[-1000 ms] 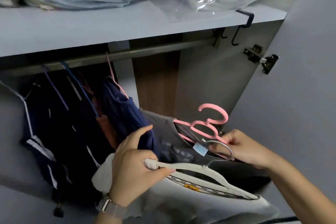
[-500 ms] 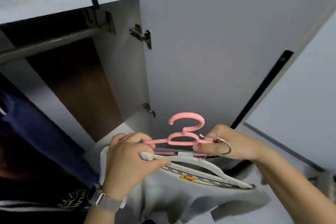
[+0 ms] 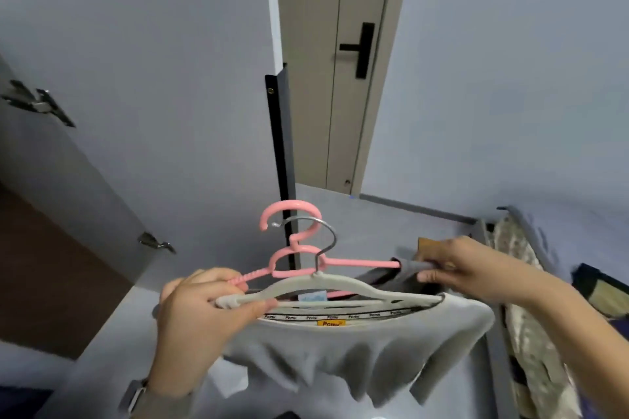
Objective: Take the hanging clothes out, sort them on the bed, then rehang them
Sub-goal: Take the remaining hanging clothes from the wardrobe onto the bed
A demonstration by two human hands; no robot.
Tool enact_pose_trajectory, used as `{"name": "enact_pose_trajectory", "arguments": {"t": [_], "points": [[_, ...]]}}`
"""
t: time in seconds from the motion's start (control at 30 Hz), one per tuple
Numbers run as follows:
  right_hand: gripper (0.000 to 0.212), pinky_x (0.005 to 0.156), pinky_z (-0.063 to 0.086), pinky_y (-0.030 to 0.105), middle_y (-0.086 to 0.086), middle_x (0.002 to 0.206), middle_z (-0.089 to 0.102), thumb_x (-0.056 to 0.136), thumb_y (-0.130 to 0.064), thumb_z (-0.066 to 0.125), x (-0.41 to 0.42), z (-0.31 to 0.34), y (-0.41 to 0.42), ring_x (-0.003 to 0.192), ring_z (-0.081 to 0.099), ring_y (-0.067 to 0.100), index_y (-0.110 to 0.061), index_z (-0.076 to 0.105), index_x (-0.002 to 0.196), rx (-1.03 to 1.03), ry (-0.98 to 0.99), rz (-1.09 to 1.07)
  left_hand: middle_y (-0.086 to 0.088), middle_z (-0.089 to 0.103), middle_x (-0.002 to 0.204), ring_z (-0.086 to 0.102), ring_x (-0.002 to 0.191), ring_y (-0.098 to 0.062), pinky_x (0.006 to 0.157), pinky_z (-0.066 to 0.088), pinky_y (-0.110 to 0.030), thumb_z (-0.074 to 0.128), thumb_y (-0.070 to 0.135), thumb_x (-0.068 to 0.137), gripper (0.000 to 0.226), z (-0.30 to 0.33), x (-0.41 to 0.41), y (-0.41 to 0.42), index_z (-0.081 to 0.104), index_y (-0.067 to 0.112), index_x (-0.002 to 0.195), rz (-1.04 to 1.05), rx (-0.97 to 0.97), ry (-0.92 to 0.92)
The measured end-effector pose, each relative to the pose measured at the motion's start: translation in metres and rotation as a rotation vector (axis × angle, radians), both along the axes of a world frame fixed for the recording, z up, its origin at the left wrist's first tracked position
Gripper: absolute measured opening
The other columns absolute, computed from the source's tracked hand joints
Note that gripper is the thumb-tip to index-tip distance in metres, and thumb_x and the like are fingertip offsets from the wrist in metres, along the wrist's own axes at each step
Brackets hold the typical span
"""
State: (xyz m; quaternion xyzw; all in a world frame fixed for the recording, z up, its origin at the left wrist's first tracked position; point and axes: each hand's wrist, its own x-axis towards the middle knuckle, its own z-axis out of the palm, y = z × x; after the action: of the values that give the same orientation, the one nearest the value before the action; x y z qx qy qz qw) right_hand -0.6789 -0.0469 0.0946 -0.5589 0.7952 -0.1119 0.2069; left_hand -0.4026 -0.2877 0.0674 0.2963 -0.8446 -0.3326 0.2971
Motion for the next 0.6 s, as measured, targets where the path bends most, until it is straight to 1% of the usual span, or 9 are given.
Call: {"name": "enact_pose_trajectory", "arguments": {"t": [0.03, 0.1, 0.17, 0.23, 0.3, 0.37, 0.43, 0.5, 0.6], "points": [[0.030, 0.068, 0.045, 0.026, -0.024, 0.076, 0.055, 0.090, -0.057, 0.044, 0.003, -0.005, 0.008, 0.070, 0.053, -0.002, -0.031, 0.058, 0.089, -0.006, 0.060, -0.019, 0.016, 0.064, 0.074, 0.061, 0.069, -0.020, 0.070, 0.047, -0.049, 0.061, 0.087, 0.045, 0.050, 0.002, -0.008, 0.003, 0.063, 0.037, 0.052, -0.020, 0.020, -0.003], [0.041, 0.071, 0.047, 0.031, -0.021, 0.080, 0.053, 0.090, -0.061, 0.034, 0.011, -0.009, 0.017, 0.075, 0.052, 0.002, -0.028, 0.058, 0.089, -0.064, 0.087, -0.032, 0.018, 0.065, 0.077, 0.060, 0.070, -0.010, 0.072, 0.047, -0.050, 0.069, 0.077, 0.043, 0.048, 0.005, -0.022, 0.006, 0.066, 0.032, 0.060, -0.068, 0.038, -0.007], [0.044, 0.070, 0.045, 0.026, -0.015, 0.078, 0.055, 0.091, -0.057, 0.037, 0.015, -0.007, 0.026, 0.074, 0.053, 0.006, -0.020, 0.060, 0.084, -0.123, 0.052, -0.062, 0.022, 0.065, 0.082, 0.060, 0.069, -0.005, 0.073, 0.047, -0.047, 0.069, 0.074, 0.041, 0.046, 0.007, -0.033, 0.003, 0.067, 0.036, 0.068, -0.116, 0.036, -0.007], [0.047, 0.064, 0.041, 0.022, -0.012, 0.068, 0.051, 0.090, -0.056, 0.038, 0.021, -0.001, 0.034, 0.068, 0.051, 0.009, -0.015, 0.056, 0.075, -0.127, 0.050, -0.124, 0.021, 0.066, 0.083, 0.062, 0.071, -0.013, 0.072, 0.048, -0.044, 0.067, 0.080, 0.040, 0.049, 0.011, -0.041, -0.002, 0.067, 0.039, 0.068, -0.175, 0.053, 0.002], [0.043, 0.063, 0.041, 0.027, -0.012, 0.067, 0.050, 0.091, -0.055, 0.038, 0.030, 0.006, 0.039, 0.065, 0.050, 0.010, -0.019, 0.051, 0.072, -0.093, 0.071, -0.157, 0.021, 0.065, 0.082, 0.062, 0.070, -0.011, 0.073, 0.048, -0.046, 0.069, 0.076, 0.041, 0.046, 0.015, -0.050, -0.005, 0.067, 0.039, 0.069, -0.246, 0.049, 0.022], [0.034, 0.063, 0.043, 0.031, -0.010, 0.069, 0.049, 0.093, -0.049, 0.043, 0.041, 0.012, 0.041, 0.064, 0.050, 0.011, -0.024, 0.048, 0.072, -0.058, 0.088, -0.194, 0.025, 0.064, 0.084, 0.058, 0.069, -0.002, 0.075, 0.045, -0.048, 0.070, 0.068, 0.043, 0.041, 0.020, -0.059, -0.005, 0.067, 0.038, 0.070, -0.312, 0.012, 0.039], [0.032, 0.064, 0.043, 0.034, -0.007, 0.071, 0.052, 0.094, -0.044, 0.047, 0.050, 0.015, 0.043, 0.066, 0.052, 0.015, -0.019, 0.050, 0.074, -0.030, 0.114, -0.250, 0.025, 0.063, 0.089, 0.056, 0.073, 0.003, 0.077, 0.041, -0.046, 0.069, 0.066, 0.044, 0.040, 0.024, -0.065, -0.004, 0.068, 0.028, 0.058, -0.356, -0.036, 0.045], [0.031, 0.066, 0.045, 0.035, -0.005, 0.073, 0.055, 0.095, -0.044, 0.048, 0.060, 0.017, 0.045, 0.068, 0.054, 0.015, -0.019, 0.052, 0.077, 0.011, 0.133, -0.303, 0.022, 0.063, 0.090, 0.054, 0.075, 0.006, 0.077, 0.037, -0.042, 0.068, 0.066, 0.046, 0.037, 0.024, -0.068, -0.005, 0.065, 0.030, 0.049, -0.402, -0.082, 0.044], [0.028, 0.069, 0.044, 0.034, -0.008, 0.075, 0.053, 0.095, -0.045, 0.047, 0.079, 0.021, 0.050, 0.071, 0.052, 0.014, -0.030, 0.042, 0.072, 0.125, 0.177, -0.370, 0.022, 0.063, 0.072, 0.054, 0.072, 0.002, 0.077, 0.034, -0.041, 0.067, 0.067, 0.048, 0.036, 0.020, -0.074, -0.006, 0.065, 0.032, 0.050, -0.469, -0.132, 0.033]]}}
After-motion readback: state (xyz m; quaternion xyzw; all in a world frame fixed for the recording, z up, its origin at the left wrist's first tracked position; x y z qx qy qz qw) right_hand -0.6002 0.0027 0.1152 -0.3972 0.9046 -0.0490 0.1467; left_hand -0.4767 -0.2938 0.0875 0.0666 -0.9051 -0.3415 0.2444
